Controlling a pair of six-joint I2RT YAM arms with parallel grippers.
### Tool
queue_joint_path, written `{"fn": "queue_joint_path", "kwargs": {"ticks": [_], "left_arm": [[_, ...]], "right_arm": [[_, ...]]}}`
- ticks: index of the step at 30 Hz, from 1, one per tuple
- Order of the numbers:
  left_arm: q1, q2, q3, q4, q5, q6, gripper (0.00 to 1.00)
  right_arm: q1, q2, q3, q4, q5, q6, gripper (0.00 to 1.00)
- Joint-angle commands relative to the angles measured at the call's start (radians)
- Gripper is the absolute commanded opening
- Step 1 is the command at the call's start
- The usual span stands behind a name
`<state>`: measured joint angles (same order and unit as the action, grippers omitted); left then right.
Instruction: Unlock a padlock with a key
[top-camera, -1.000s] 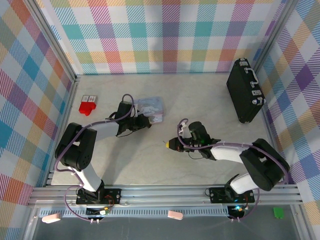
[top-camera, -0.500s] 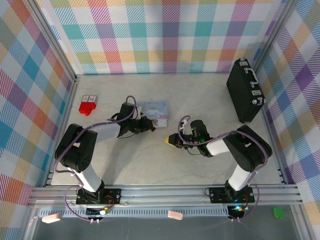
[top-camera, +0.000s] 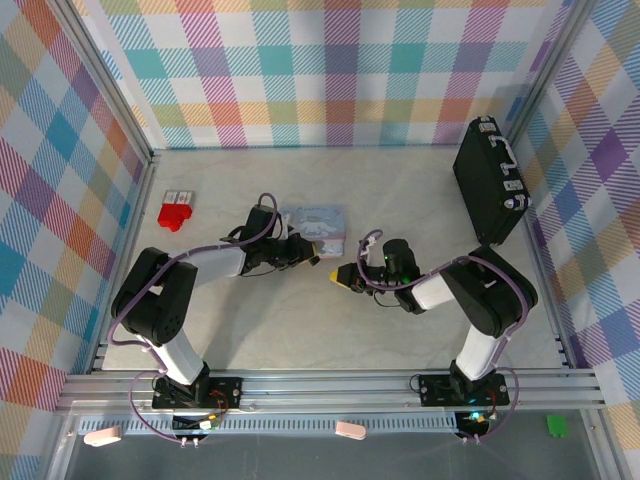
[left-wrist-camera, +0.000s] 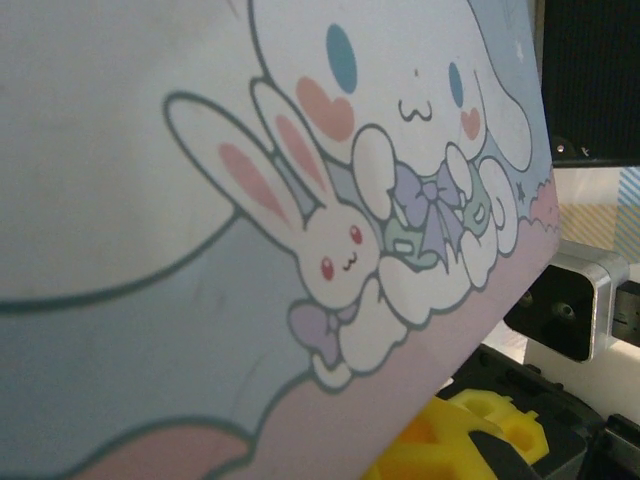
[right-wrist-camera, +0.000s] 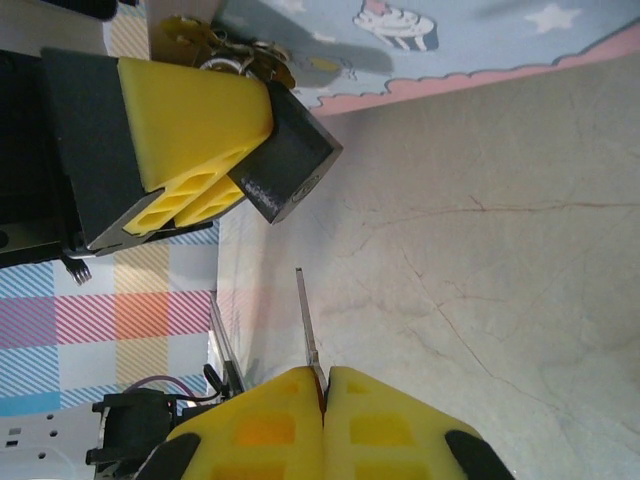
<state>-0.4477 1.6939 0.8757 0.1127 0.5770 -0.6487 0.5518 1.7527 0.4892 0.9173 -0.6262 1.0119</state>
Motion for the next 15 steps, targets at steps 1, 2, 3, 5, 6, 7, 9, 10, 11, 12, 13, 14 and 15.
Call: {"fn": "queue_joint_path", "kwargs": {"ticks": [1, 2, 3, 5, 6, 7, 9, 10, 11, 12, 13, 14, 15], "left_arm": [[-0.008, 0.015, 0.033, 0.074, 0.059, -0.050, 0.00], [-0.007, 0.018, 0.036, 0.072, 0.061, -0.054, 0.00], [-0.008, 0.020, 0.038, 0.071, 0.062, -0.057, 0.00], [-0.009, 0.020, 0.040, 0.071, 0.065, -0.059, 0.00], [-0.009, 0.020, 0.042, 0.071, 0.067, -0.061, 0.00], [-0.009, 0.021, 0.042, 0.071, 0.069, -0.062, 0.00], [-0.008, 0.023, 0.043, 0.071, 0.070, -0.064, 0.00], [-0.009, 0.025, 0.045, 0.070, 0.071, -0.064, 0.00], [-0.009, 0.027, 0.045, 0.071, 0.072, -0.066, 0.00], [-0.008, 0.026, 0.045, 0.073, 0.072, -0.067, 0.00], [-0.009, 0.028, 0.045, 0.076, 0.072, -0.071, 0.00], [-0.010, 0.027, 0.044, 0.081, 0.073, -0.074, 0.00], [-0.011, 0.029, 0.044, 0.086, 0.075, -0.076, 0.00]], "right_arm": [[-0.009, 0.023, -0.016, 0.076, -0.025, 0.014, 0.00], [-0.012, 0.032, -0.018, 0.092, -0.028, 0.022, 0.00], [-0.013, 0.039, -0.017, 0.105, -0.035, 0.030, 0.00], [-0.016, 0.055, -0.014, 0.133, -0.050, 0.043, 0.00], [-0.016, 0.061, -0.011, 0.138, -0.055, 0.046, 0.00], [-0.016, 0.067, -0.009, 0.143, -0.058, 0.045, 0.00], [-0.016, 0.078, -0.005, 0.148, -0.062, 0.046, 0.00], [-0.016, 0.083, -0.002, 0.151, -0.064, 0.047, 0.00], [-0.018, 0.091, 0.000, 0.160, -0.066, 0.051, 0.00], [-0.018, 0.096, 0.000, 0.171, -0.067, 0.056, 0.00], [-0.018, 0.104, 0.003, 0.180, -0.069, 0.061, 0.00], [-0.018, 0.113, 0.006, 0.190, -0.073, 0.066, 0.00], [-0.018, 0.122, 0.008, 0.204, -0.076, 0.075, 0.00]]}}
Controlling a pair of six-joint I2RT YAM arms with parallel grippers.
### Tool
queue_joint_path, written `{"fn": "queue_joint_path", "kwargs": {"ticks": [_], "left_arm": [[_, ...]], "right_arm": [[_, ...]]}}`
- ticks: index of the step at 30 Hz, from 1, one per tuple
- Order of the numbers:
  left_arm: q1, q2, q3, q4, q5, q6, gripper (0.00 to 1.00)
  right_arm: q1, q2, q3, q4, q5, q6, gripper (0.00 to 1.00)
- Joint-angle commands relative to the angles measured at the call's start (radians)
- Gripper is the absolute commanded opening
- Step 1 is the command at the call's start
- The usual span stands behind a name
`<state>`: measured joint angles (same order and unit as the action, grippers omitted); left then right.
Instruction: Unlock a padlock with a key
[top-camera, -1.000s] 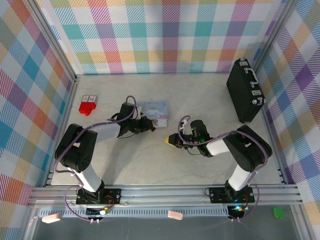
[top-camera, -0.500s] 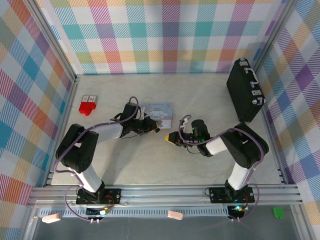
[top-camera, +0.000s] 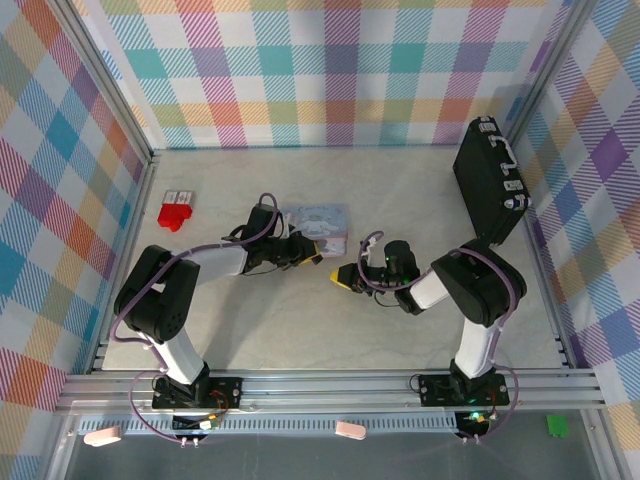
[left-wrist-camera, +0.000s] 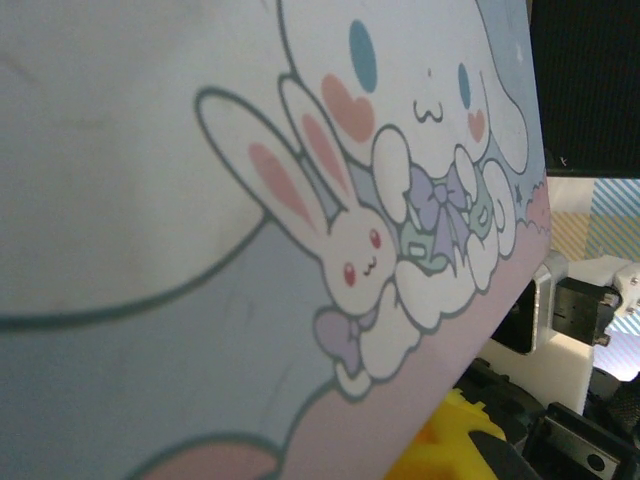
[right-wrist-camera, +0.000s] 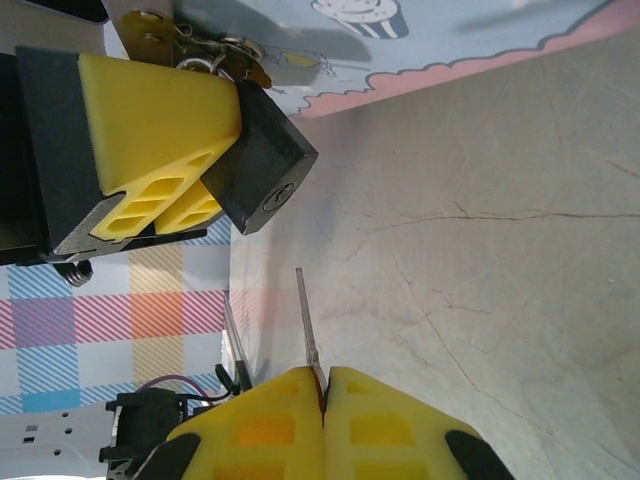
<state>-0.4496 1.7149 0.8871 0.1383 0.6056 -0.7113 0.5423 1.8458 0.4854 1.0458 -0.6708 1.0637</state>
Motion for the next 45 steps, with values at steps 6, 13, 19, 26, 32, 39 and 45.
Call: {"fn": "queue_joint_path", "kwargs": {"ticks": [6, 13, 19, 26, 32, 39, 45], "left_arm": [[-0.009, 0.011, 0.030, 0.070, 0.054, -0.016, 0.00], [-0.011, 0.011, 0.023, 0.082, 0.061, -0.022, 0.00], [-0.013, 0.010, 0.022, 0.095, 0.066, -0.034, 0.00], [-0.014, 0.005, 0.024, 0.092, 0.074, -0.035, 0.00], [-0.013, 0.000, 0.021, 0.110, 0.091, -0.048, 0.00], [-0.013, -0.009, 0.029, 0.109, 0.100, -0.051, 0.00], [-0.012, -0.001, 0.035, 0.117, 0.103, -0.052, 0.00]], "right_arm": [[-0.013, 0.082, 0.015, 0.164, -0.039, 0.060, 0.00], [-0.020, 0.089, 0.016, 0.221, -0.049, 0.067, 0.00], [-0.030, 0.139, 0.021, 0.328, -0.065, 0.123, 0.00], [-0.036, 0.142, 0.032, 0.331, -0.071, 0.121, 0.00], [-0.044, 0.147, 0.042, 0.332, -0.080, 0.125, 0.00], [-0.062, 0.171, 0.051, 0.341, -0.089, 0.142, 0.00], [-0.074, 0.182, 0.061, 0.361, -0.103, 0.161, 0.00]]}}
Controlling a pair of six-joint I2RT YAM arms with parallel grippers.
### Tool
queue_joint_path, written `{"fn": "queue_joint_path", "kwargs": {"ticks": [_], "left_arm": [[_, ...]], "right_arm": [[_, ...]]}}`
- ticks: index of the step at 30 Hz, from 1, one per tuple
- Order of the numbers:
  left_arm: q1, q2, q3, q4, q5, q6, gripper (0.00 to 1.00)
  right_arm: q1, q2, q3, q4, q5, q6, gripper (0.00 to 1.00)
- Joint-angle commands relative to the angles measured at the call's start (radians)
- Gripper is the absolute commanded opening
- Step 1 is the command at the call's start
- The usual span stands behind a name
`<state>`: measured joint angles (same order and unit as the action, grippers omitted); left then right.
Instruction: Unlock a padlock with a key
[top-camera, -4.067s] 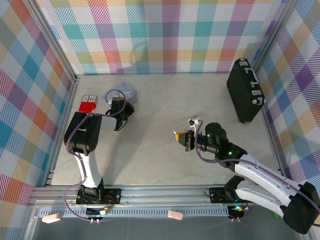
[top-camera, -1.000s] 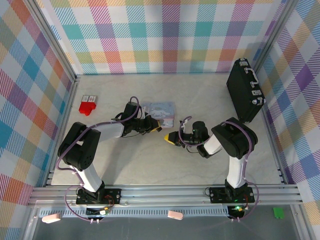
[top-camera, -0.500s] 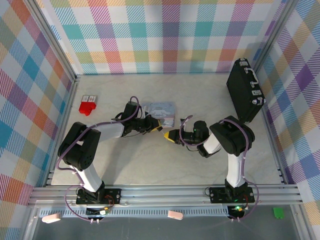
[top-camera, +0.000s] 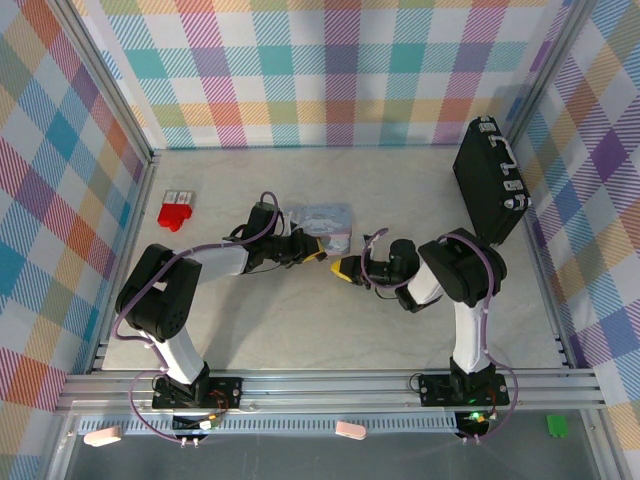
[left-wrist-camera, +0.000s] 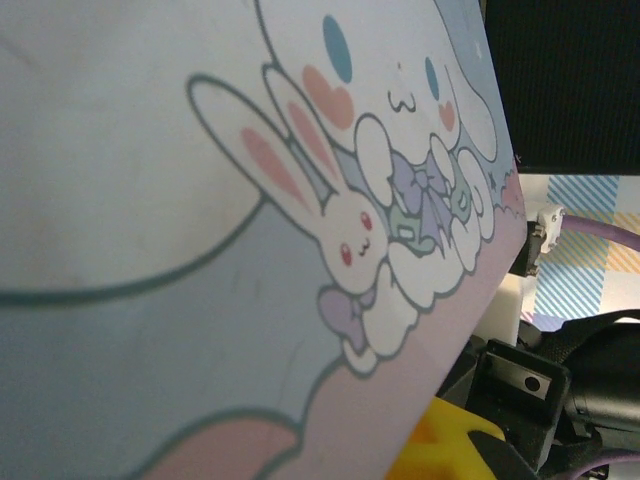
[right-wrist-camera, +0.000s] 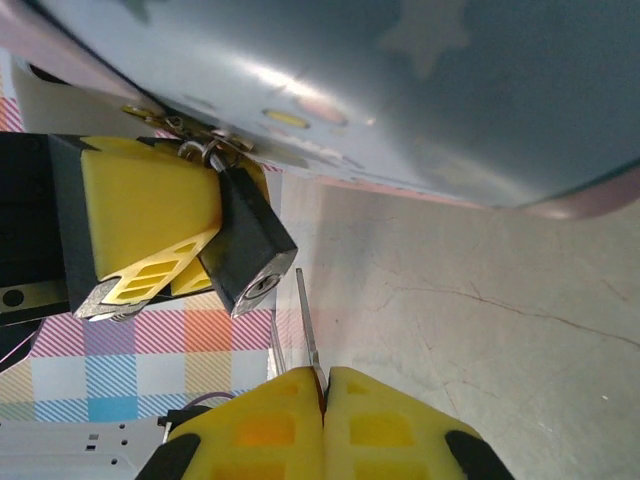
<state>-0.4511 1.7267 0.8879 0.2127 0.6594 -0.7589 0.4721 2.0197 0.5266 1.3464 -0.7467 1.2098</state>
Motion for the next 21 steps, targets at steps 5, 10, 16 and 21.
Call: {"fn": "queue_joint_path", "kwargs": {"ticks": [5, 10, 16, 21], "left_arm": [[-0.011, -0.013, 0.027, 0.058, 0.043, -0.007, 0.00], [-0.012, -0.014, 0.014, 0.109, 0.036, -0.027, 0.00], [-0.012, -0.006, 0.015, 0.135, 0.042, -0.041, 0.00], [-0.011, -0.012, 0.014, 0.105, 0.041, -0.018, 0.00]], "right_arm": [[-0.004, -0.010, 0.021, 0.059, -0.037, 0.017, 0.00], [-0.004, -0.019, 0.017, 0.060, -0.047, 0.025, 0.00], [-0.004, -0.026, 0.016, 0.060, -0.051, 0.025, 0.00], [-0.004, -0.039, 0.017, 0.060, -0.042, 0.025, 0.00]]}}
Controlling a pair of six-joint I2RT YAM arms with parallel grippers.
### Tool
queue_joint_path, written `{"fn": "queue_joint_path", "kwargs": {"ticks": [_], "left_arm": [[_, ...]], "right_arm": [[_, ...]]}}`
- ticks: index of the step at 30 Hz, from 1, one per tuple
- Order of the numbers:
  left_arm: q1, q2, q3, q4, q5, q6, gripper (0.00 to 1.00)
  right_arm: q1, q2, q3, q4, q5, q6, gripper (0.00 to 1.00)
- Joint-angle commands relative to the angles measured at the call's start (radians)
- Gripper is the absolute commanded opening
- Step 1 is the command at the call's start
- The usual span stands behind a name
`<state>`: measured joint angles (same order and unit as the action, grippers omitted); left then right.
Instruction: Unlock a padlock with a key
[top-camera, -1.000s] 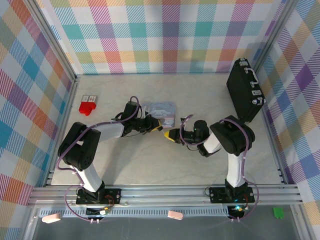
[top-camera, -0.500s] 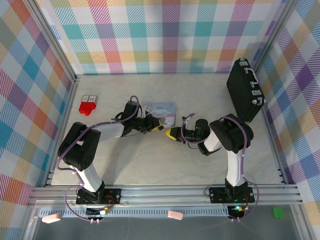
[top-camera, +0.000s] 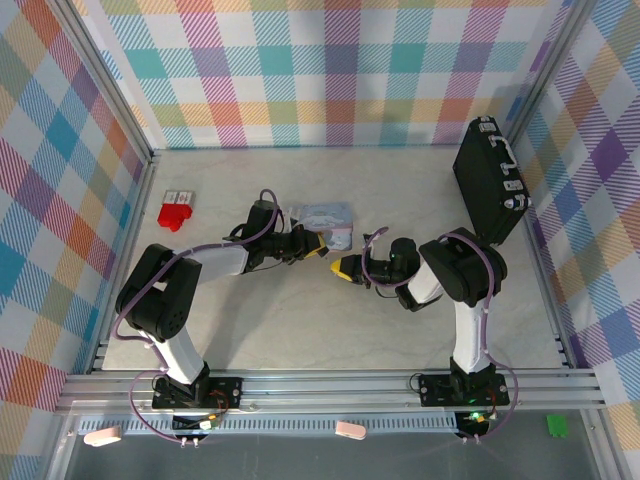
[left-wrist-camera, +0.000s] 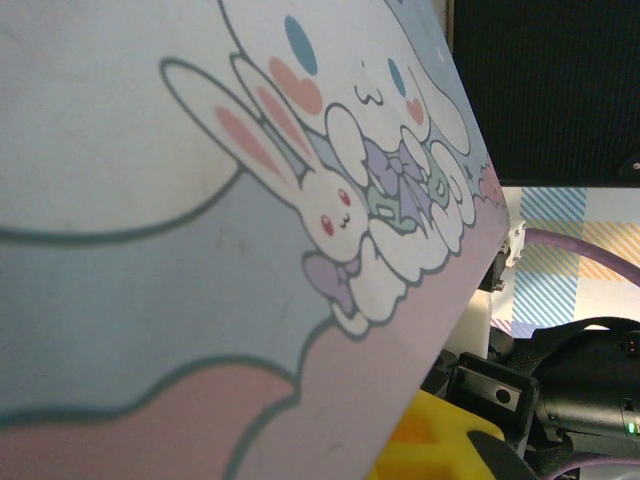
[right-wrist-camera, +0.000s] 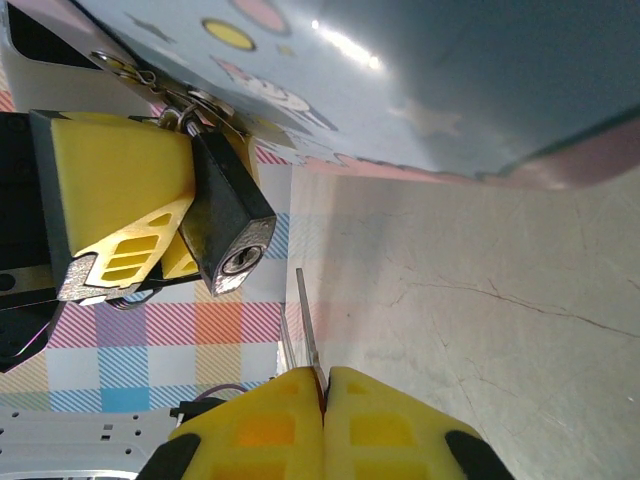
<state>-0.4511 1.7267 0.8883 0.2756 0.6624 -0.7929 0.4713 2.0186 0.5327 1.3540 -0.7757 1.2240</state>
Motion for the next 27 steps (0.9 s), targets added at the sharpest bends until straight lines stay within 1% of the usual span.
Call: {"fn": "queue_joint_path", "kwargs": {"ticks": [1, 14, 17, 27], "left_arm": [[-0.011, -0.011, 0.012, 0.043, 0.039, 0.015, 0.00], [-0.012, -0.007, -0.004, 0.062, 0.038, 0.021, 0.00], [-0.012, -0.014, -0.008, 0.049, 0.023, 0.038, 0.00], [-0.012, 0.002, -0.014, 0.071, 0.039, 0.031, 0.00]], "right_arm": [[-0.003, -0.040, 0.012, 0.053, -0.011, 0.011, 0.00], [-0.009, -0.047, 0.023, 0.053, -0.011, 0.008, 0.00], [-0.015, -0.044, 0.020, 0.053, -0.008, 0.010, 0.00], [-0.031, -0.043, 0.026, 0.053, -0.013, 0.016, 0.00]]}}
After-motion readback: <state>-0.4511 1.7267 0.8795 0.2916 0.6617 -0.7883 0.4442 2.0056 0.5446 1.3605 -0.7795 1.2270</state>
